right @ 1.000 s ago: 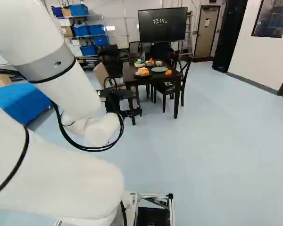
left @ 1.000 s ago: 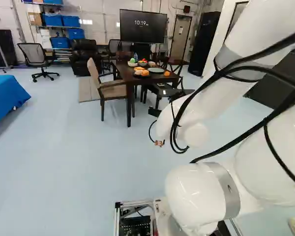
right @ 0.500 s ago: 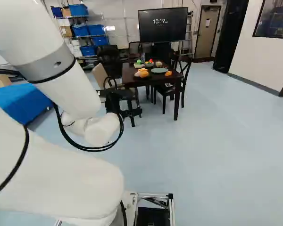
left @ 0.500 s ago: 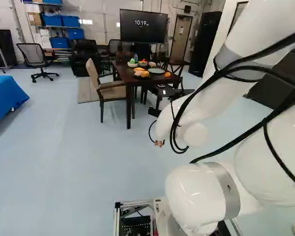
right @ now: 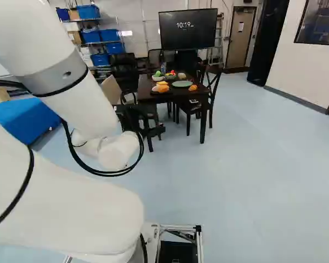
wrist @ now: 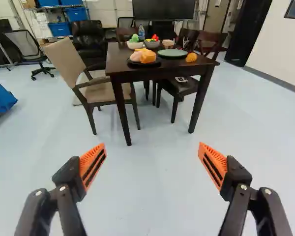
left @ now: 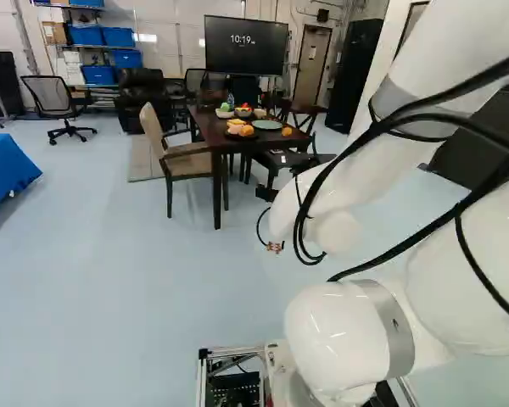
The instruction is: Move the croissant to the empty plate
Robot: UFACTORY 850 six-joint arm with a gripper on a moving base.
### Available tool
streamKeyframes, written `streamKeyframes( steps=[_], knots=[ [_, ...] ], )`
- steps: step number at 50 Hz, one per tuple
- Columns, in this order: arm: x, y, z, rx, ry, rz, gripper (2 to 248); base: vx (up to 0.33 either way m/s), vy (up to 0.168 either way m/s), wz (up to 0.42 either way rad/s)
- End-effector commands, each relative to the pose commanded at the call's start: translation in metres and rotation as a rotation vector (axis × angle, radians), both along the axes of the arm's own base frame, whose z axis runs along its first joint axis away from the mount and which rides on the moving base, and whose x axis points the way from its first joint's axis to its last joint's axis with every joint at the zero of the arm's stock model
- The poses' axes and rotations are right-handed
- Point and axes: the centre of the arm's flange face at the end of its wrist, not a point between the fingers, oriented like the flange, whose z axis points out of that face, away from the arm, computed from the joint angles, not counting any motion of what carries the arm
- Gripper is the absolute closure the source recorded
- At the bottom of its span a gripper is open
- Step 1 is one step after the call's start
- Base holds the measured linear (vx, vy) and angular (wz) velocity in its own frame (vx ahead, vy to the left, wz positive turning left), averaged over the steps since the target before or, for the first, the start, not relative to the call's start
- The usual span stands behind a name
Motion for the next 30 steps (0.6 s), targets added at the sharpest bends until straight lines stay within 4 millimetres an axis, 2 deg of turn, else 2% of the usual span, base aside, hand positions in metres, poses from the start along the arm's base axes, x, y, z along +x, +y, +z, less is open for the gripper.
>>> streamKeyframes(
  steps=[30],
  knots=[
    [0.0,0.0,0.0,0.0,0.0,0.0,3,0.2,-0.103,-0.005]
  ],
)
